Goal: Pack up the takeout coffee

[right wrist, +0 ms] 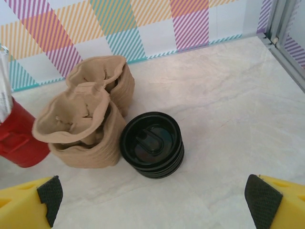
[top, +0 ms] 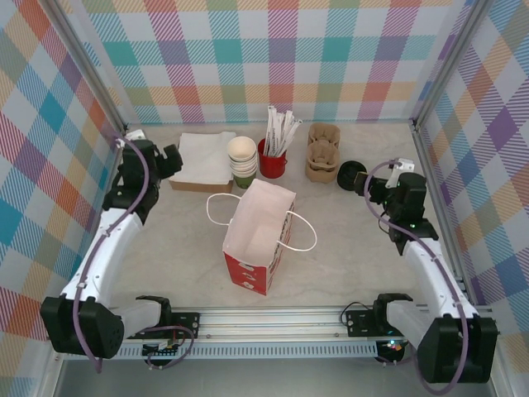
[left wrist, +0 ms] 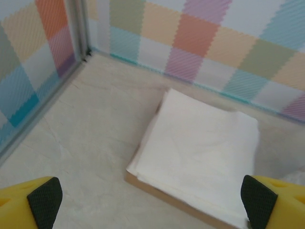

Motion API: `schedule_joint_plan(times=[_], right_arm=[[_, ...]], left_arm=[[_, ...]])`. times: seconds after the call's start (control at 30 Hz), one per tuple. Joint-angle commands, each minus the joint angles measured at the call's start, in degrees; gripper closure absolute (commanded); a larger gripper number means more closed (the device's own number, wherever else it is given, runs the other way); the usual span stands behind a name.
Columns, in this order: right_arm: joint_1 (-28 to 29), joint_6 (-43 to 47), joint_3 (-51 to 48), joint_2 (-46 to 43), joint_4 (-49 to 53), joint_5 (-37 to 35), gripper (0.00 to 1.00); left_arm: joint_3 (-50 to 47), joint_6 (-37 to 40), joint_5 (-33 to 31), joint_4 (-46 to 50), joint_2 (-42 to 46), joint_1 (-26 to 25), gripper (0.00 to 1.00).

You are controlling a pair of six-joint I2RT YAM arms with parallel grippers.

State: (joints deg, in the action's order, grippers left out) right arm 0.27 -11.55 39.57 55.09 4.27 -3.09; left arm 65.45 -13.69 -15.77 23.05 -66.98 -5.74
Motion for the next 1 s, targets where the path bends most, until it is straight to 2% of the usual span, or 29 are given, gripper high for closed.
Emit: schedule_joint_plan(times=[0.0, 0.07, 0.17, 0.37, 0.63, 0.73, 0.97], right_arm=[[-0.32, -6.14, 5.43, -1.11, 17.26, 1.65, 0.0], [-0.33, -6.95, 8.2, -0.65, 21.45, 3.31, 0.0], [-0.32, -6.74, 11.01, 0.43, 25.24, 4.82, 0.0], [-0.28, -7.37, 11.8, 1.16, 25.78, 4.84, 0.0], [-0.3, -7.69, 12.2, 1.99, 26.31, 4.85, 0.0], [-0.27, -7.67, 12.02, 1.95, 26.55, 4.63, 0.0], [-0.3, -7.87, 11.84, 2.08, 26.79, 4.76, 0.0]], left_arm=[[8.14, -2.27, 12.02, 17.64, -0.54, 0.23, 0.03], [12.75, -2.61, 15.63, 21.4, -0.44, -1.11, 0.04], [18.61, -3.25, 17.03, 26.86, 0.08, -5.64, 0.04], [23.13, -5.31, 12.79, 32.83, 1.77, -19.56, 0.04], [23.76, -5.25, 7.28, 37.73, -2.77, -33.11, 0.05], [23.38, -4.66, 5.19, 38.56, -4.87, -35.53, 0.05], [21.53, -3.46, 5.1, 34.85, -7.86, -36.79, 0.1]])
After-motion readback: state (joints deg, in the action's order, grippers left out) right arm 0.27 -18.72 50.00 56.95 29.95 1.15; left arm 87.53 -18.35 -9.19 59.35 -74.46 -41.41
